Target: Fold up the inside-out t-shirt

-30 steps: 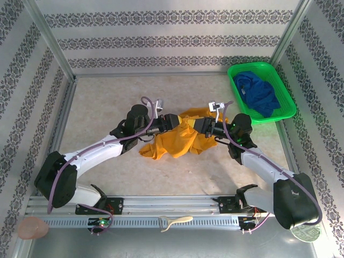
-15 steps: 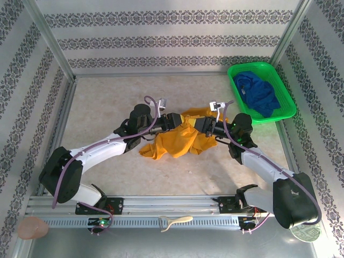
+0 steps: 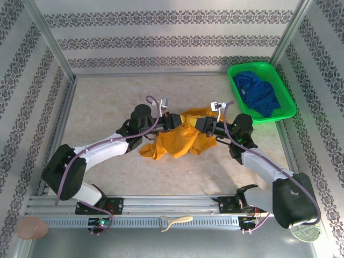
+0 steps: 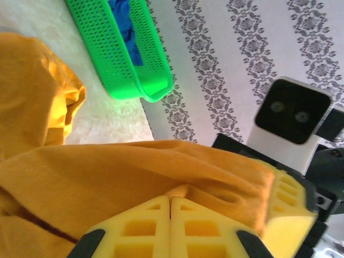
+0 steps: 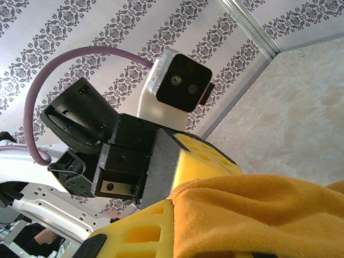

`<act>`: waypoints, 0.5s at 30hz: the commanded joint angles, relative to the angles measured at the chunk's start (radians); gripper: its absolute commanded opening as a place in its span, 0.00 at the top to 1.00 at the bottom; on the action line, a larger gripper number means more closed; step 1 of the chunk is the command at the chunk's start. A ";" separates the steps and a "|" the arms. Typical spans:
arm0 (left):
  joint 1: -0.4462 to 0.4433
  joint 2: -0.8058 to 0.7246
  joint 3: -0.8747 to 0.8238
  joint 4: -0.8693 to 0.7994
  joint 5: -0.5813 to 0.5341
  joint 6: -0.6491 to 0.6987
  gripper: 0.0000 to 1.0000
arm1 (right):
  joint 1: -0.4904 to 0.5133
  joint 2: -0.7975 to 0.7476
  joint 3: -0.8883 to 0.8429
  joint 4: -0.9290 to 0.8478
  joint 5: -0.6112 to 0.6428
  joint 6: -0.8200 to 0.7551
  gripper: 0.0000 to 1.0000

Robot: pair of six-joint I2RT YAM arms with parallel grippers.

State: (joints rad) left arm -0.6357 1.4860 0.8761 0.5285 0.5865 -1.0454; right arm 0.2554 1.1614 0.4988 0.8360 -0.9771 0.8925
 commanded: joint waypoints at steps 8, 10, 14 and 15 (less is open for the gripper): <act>-0.010 -0.132 0.175 -0.155 0.014 0.048 1.00 | -0.095 0.081 -0.068 -0.048 0.114 -0.062 0.49; -0.010 -0.132 0.233 -0.195 0.030 0.033 1.00 | -0.097 0.093 -0.062 -0.074 0.118 -0.069 0.48; -0.010 -0.130 0.314 -0.257 0.026 0.001 1.00 | -0.098 -0.008 -0.040 -0.219 0.159 -0.090 0.46; -0.012 -0.133 0.323 -0.280 0.008 -0.001 1.00 | -0.097 -0.057 -0.027 -0.296 0.177 -0.115 0.46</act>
State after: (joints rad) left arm -0.6357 1.3697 1.1629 0.3408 0.5980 -1.0336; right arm 0.1635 1.2110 0.4431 0.6758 -0.8501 0.8413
